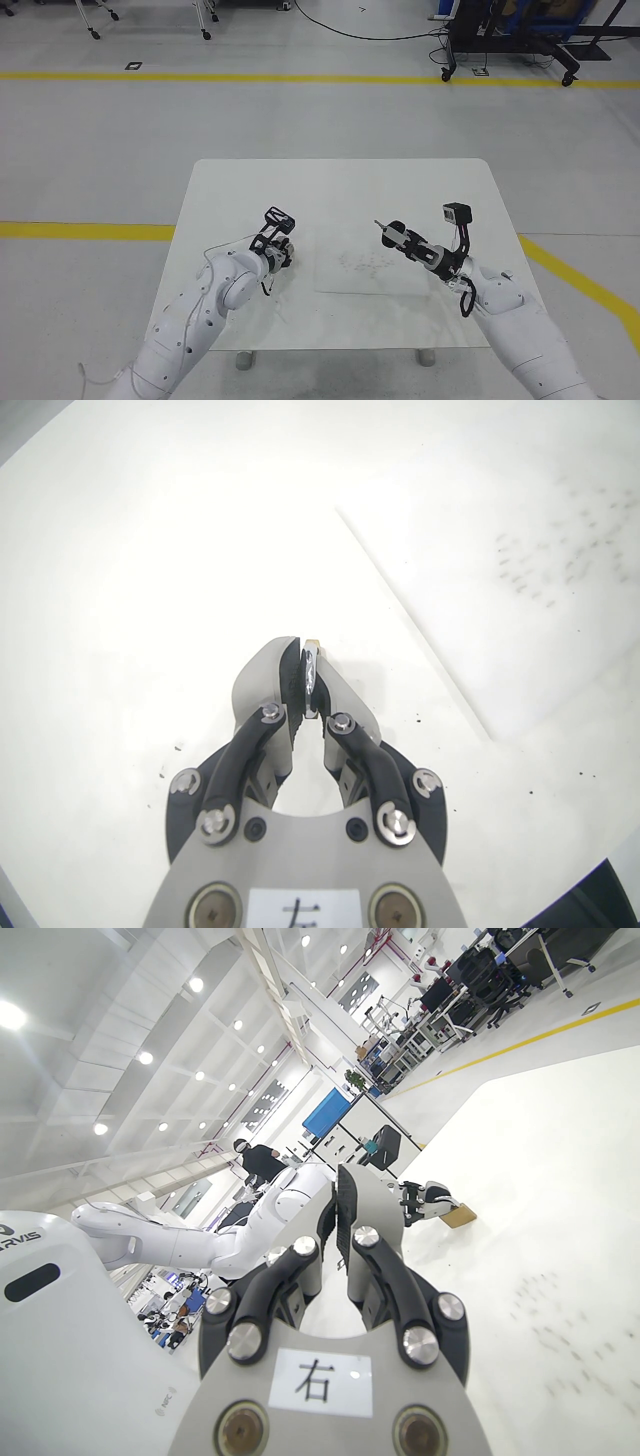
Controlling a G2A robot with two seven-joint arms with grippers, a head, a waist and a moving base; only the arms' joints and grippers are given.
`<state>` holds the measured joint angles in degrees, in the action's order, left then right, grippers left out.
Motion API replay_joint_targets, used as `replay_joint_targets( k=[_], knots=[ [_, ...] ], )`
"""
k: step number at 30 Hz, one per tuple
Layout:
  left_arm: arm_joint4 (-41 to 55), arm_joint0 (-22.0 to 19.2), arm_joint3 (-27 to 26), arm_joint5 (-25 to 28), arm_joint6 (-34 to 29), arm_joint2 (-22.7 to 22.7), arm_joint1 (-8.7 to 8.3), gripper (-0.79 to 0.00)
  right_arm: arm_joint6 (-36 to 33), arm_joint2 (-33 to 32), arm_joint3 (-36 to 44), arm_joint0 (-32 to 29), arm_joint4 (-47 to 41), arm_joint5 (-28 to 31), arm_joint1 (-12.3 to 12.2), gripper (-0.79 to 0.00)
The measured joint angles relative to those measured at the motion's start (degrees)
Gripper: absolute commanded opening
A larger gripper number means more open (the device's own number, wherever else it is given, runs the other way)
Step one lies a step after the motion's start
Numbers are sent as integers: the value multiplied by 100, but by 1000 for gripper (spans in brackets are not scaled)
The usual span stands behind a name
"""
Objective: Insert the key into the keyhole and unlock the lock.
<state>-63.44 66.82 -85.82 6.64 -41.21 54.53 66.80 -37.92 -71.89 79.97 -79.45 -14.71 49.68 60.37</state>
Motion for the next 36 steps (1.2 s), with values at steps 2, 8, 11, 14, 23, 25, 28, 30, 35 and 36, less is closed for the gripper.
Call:
replay_joint_targets(
  k=[2, 8, 11, 14, 23, 25, 28, 30, 35, 36],
  knots=[
    [265, 45, -87, 34, 263, 103, 10, -785, 0, 0, 0, 0, 0, 0, 0, -785],
    [1875, 325, -355, 516, 1094, 636, 17, -785, 0, 0, 0, 0, 0, 0, 0, -785],
    [2858, 438, -368, 930, 1251, 884, 16, -785, 0, 0, 0, 0, 0, 0, 0, -785],
    [3399, 477, -361, 1285, 1259, 1005, 5, -785, 0, 0, 0, 0, 0, 0, 0, -785],
    [4264, 514, -236, 935, 1118, 1007, 52, -785, 221, 225, 40, 49, -8, -172, 67, -785],
    [4974, 421, -23, 645, 727, 961, 88, -785, 440, 462, -115, 214, -58, -224, 148, -785],
    [6039, 245, 257, 248, 120, 914, 140, -785, 736, 820, -449, 510, -188, -190, 283, -785],
    [6290, 148, 371, 139, -77, 891, 148, -785, 868, 1015, -623, 670, -118, -175, 357, -785],
    [6155, 72, 320, 325, -15, 827, 156, -785, 1144, 1378, -822, 920, 2, -212, 509, -785],
    [6126, 69, 303, 390, -11, 825, 155, -785, 1154, 1386, -827, 926, -2, -220, 513, -785]
  ],
)
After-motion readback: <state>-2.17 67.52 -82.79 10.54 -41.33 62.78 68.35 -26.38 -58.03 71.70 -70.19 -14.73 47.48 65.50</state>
